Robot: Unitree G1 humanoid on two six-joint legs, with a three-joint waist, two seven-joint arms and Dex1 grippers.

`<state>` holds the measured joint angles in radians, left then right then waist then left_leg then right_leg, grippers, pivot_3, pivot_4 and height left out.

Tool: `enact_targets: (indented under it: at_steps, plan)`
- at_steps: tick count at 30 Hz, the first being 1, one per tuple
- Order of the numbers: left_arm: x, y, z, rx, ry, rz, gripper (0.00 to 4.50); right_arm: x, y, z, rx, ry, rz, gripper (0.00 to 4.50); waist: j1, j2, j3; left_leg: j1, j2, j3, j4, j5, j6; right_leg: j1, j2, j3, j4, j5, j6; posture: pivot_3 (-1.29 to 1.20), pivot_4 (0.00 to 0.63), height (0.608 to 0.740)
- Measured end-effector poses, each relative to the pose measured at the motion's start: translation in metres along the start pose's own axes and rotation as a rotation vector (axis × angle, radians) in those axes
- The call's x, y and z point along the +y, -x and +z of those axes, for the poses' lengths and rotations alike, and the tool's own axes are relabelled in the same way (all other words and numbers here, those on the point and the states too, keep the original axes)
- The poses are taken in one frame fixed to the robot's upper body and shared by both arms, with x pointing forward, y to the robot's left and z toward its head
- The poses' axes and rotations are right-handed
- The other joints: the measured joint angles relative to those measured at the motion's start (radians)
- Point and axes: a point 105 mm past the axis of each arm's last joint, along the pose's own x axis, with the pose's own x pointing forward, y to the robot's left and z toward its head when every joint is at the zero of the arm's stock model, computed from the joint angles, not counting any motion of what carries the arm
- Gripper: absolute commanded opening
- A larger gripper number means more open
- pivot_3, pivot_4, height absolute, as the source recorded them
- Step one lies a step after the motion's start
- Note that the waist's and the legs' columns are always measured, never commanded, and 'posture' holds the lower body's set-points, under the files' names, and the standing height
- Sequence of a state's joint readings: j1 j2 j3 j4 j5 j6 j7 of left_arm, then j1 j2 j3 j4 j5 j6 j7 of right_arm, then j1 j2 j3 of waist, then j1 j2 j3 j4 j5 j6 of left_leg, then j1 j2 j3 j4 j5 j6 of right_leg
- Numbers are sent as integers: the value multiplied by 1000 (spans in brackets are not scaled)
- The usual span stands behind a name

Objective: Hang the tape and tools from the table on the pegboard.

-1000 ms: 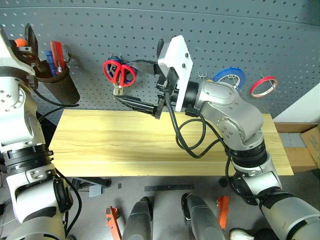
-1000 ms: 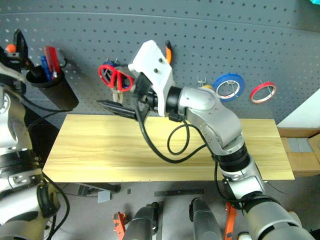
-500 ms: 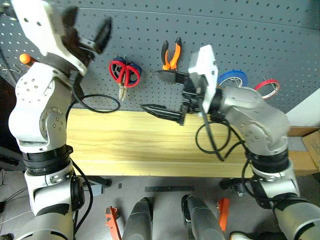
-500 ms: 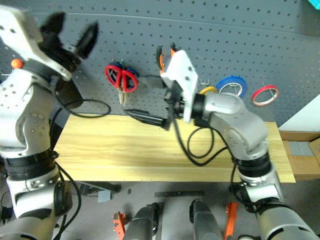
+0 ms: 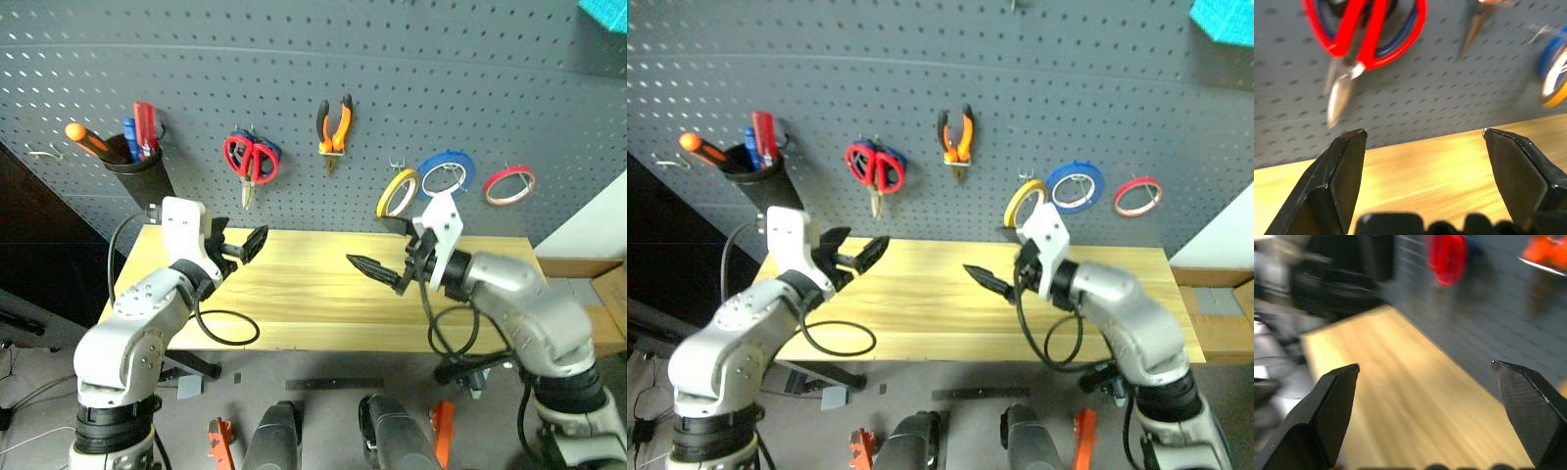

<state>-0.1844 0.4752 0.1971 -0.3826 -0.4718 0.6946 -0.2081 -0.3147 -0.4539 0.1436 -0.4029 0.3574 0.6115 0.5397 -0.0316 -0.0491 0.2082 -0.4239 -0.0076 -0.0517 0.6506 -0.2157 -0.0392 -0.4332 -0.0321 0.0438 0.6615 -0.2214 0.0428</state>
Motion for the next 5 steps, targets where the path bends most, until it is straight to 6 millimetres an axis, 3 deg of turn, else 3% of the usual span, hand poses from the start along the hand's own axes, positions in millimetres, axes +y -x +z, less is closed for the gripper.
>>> enact_targets:
  at_steps: [5]
  plan:
    - [13,-4,-41,27,-11,94,4065,-17,2,-54,45,1,-206,4500,-2,2,-22,24,3,1,-5,0,0,28,8,0,-18,0,-2,-47,77,740]
